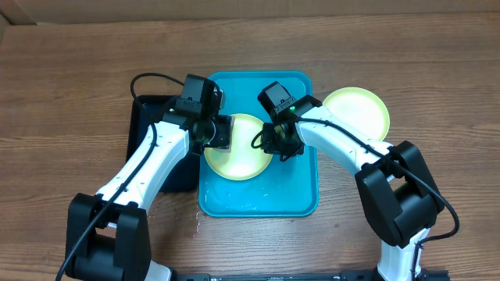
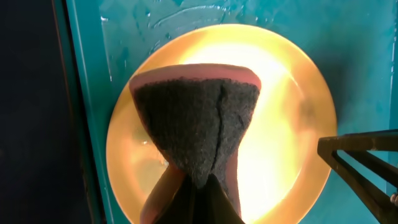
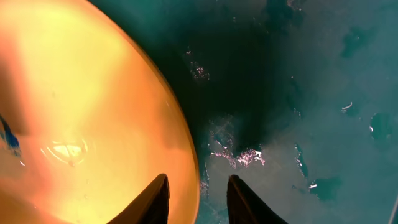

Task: Clean dirty plates on tray and stack at the side
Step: 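Scrub the yellow plate with the sponge while the right gripper holds its rim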

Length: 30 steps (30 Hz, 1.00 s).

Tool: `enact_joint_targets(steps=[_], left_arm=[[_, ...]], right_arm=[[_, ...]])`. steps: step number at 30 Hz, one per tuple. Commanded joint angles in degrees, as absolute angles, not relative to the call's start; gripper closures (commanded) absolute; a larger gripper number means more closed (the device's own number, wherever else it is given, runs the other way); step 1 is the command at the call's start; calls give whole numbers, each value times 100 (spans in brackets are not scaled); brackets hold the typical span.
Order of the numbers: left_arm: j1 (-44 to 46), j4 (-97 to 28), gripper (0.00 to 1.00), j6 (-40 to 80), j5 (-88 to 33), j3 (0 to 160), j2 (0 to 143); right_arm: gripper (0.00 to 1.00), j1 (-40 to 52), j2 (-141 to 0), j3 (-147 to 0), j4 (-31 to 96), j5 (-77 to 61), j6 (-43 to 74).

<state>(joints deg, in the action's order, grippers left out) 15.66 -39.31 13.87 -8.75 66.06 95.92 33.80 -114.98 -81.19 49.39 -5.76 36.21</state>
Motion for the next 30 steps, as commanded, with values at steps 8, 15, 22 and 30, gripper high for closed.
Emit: enact_joint_targets(steps=[8, 15, 22, 30], left_arm=[[1581, -4075, 96, 1791, -840, 6722, 9627], [1584, -4101, 96, 1831, -840, 6722, 9627], [1579, -4176, 96, 1846, -810, 6748, 9627], [1579, -4672, 96, 1846, -443, 7100, 9627]], right_arm=[[68, 3395, -11515, -8093, 4847, -565, 3612], [69, 3607, -11518, -7979, 4718, -137, 3583], [82, 3636, -11518, -7902, 4543, -93, 3583], [76, 3625, -11515, -7920, 4438, -47, 3579]])
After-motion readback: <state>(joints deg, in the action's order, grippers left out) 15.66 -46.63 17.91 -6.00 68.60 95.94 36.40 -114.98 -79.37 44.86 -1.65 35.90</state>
